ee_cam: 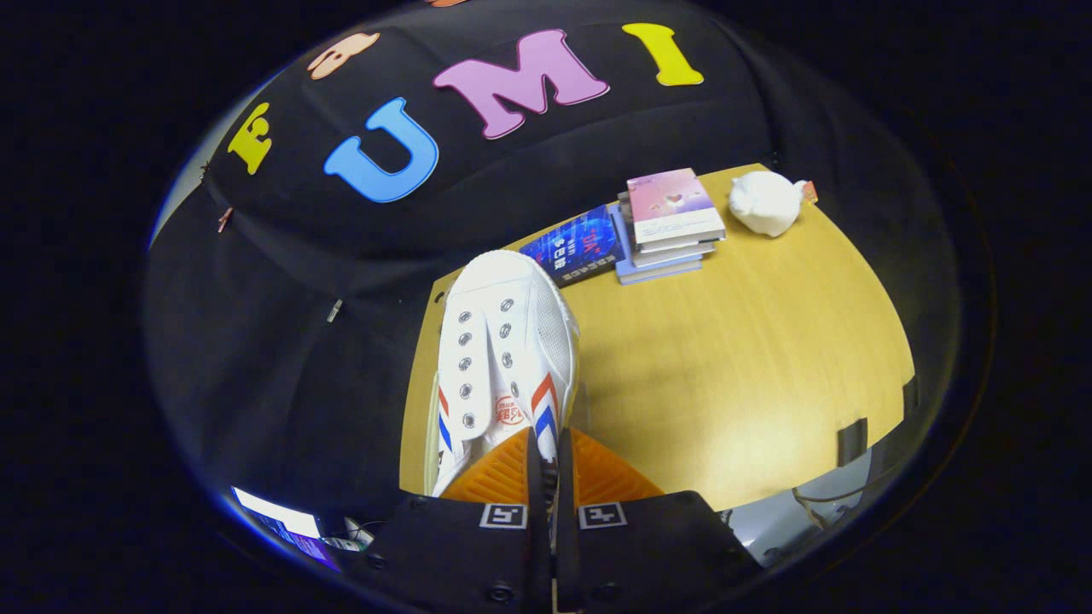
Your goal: Open the storage box then place both shoes into the box .Put the left shoe in first, then the right shoe, with the right side of both shoes facing outward in a uniform manner.
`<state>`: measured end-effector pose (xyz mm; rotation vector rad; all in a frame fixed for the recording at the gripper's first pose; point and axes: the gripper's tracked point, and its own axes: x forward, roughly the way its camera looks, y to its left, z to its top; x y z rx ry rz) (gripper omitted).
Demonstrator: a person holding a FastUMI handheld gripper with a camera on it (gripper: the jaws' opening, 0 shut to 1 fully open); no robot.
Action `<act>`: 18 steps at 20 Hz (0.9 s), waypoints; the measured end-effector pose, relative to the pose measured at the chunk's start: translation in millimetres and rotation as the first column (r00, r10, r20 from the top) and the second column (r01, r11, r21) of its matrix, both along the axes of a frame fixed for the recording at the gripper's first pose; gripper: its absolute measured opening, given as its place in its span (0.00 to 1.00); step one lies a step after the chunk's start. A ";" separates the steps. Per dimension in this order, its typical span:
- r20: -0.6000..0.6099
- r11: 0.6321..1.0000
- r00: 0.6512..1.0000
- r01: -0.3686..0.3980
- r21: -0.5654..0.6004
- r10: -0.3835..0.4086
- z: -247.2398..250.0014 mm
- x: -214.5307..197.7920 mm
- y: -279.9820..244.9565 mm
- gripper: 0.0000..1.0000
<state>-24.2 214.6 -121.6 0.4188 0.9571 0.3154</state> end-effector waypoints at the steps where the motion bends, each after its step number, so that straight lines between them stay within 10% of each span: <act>1: -0.011 1.000 1.000 -0.018 0.001 0.018 -4.1 -2.4 14.9 0.07; 18: -0.205 0.926 0.975 -0.157 -0.344 0.089 -138.7 -20.2 80.3 0.09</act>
